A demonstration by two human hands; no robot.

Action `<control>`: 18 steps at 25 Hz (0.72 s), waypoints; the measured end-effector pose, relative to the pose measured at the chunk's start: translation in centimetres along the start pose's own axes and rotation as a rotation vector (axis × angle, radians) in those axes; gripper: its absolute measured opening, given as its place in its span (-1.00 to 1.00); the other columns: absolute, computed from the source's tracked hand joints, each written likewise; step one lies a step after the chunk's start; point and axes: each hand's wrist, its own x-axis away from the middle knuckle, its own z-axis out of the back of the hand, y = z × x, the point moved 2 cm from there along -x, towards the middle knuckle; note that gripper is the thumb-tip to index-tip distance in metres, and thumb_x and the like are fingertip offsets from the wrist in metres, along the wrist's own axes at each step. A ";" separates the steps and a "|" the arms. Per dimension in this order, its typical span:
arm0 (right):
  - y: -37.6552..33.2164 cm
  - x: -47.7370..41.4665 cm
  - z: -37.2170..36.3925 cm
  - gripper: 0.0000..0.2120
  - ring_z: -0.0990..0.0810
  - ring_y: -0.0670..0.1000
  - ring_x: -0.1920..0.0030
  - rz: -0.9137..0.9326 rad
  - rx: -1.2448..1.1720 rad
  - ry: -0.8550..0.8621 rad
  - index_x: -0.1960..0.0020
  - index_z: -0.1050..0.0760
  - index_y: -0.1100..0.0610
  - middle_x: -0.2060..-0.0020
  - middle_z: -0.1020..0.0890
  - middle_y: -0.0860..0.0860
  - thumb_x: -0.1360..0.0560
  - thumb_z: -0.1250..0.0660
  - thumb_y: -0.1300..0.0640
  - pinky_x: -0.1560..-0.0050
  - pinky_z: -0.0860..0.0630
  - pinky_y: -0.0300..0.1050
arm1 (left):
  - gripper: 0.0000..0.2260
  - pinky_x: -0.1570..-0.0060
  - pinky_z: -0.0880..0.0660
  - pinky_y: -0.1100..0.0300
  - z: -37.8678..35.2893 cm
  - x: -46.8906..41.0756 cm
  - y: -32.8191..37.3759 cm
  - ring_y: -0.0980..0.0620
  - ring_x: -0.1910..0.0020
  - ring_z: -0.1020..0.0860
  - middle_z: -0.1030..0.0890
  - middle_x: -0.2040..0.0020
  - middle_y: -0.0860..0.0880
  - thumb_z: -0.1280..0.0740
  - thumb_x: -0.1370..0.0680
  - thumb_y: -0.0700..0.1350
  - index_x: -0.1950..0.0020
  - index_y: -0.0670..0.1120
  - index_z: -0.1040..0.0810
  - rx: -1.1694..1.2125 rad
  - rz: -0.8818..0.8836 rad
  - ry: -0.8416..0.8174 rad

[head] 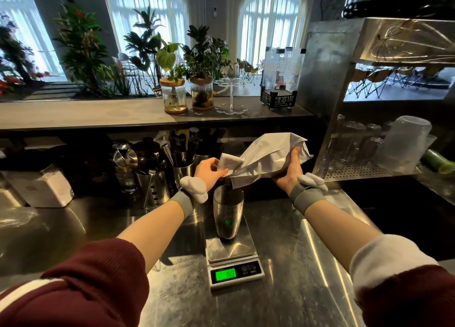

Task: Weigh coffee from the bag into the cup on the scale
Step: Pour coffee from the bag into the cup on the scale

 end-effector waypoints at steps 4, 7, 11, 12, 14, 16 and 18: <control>-0.2 0.0 -0.1 -0.37 -0.51 0.19 -0.28 0.002 -0.001 -0.005 -0.38 -0.40 0.07 -0.30 -0.54 0.11 -0.45 -0.27 -0.28 -0.13 -0.45 0.20 | -0.71 0.00 -0.42 0.18 -0.1 0.1 0.2 -0.01 0.03 -0.50 -0.53 0.03 -0.09 -0.35 -0.49 -0.19 -0.17 -0.25 -0.47 0.020 0.011 -0.023; -0.3 0.1 0.1 -0.38 -0.50 0.20 -0.29 0.003 -0.010 0.006 -0.39 -0.39 0.07 -0.29 -0.54 0.11 -0.45 -0.28 -0.26 -0.18 -0.44 0.23 | -0.74 0.01 -0.48 0.14 -0.2 -0.1 0.2 -0.08 0.04 -0.54 -0.56 0.04 -0.15 -0.36 -0.48 -0.20 -0.13 -0.26 -0.49 0.041 0.001 -0.008; -0.2 0.1 0.1 -0.39 -0.49 0.20 -0.30 0.003 -0.026 -0.002 -0.39 -0.38 0.07 -0.30 -0.53 0.12 -0.47 -0.27 -0.25 -0.22 -0.43 0.23 | -0.79 0.05 -0.51 0.11 0.0 -0.2 0.2 -0.07 0.16 -0.56 -0.57 0.12 -0.16 -0.37 -0.47 -0.19 -0.05 -0.28 -0.52 0.008 -0.021 0.031; -0.1 0.0 0.1 -0.39 -0.49 0.21 -0.30 0.003 -0.031 -0.003 -0.40 -0.38 0.07 -0.30 -0.52 0.13 -0.47 -0.26 -0.25 -0.24 -0.41 0.25 | -0.78 0.05 -0.50 0.12 0.0 -0.2 0.3 -0.07 0.16 -0.56 -0.57 0.12 -0.16 -0.37 -0.47 -0.19 -0.05 -0.27 -0.52 0.006 -0.024 0.029; -0.1 0.0 0.0 -0.38 -0.48 0.21 -0.30 0.010 -0.036 -0.007 -0.40 -0.37 0.07 -0.31 -0.52 0.13 -0.47 -0.26 -0.26 -0.26 -0.40 0.26 | -0.76 0.04 -0.51 0.12 0.1 -0.2 0.2 -0.08 0.12 -0.56 -0.59 0.07 -0.20 -0.37 -0.48 -0.17 -0.09 -0.26 -0.51 0.016 -0.023 0.019; -0.1 -0.1 0.0 -0.38 -0.48 0.21 -0.30 0.014 -0.039 0.000 -0.41 -0.37 0.07 -0.32 -0.51 0.14 -0.47 -0.26 -0.26 -0.24 -0.41 0.25 | -0.72 -0.04 -0.53 0.05 0.1 -0.2 0.2 -0.13 0.04 -0.58 -0.60 -0.02 -0.23 -0.37 -0.48 -0.15 -0.15 -0.23 -0.50 0.030 -0.010 0.011; -0.1 -0.1 0.1 -0.38 -0.48 0.22 -0.30 0.017 -0.049 0.006 -0.41 -0.36 0.08 -0.32 -0.51 0.15 -0.47 -0.26 -0.25 -0.20 -0.43 0.25 | -0.67 -0.13 -0.53 -0.03 0.1 -0.1 0.3 -0.18 -0.05 -0.58 -0.59 -0.10 -0.24 -0.37 -0.48 -0.14 -0.20 -0.22 -0.46 0.053 0.008 0.001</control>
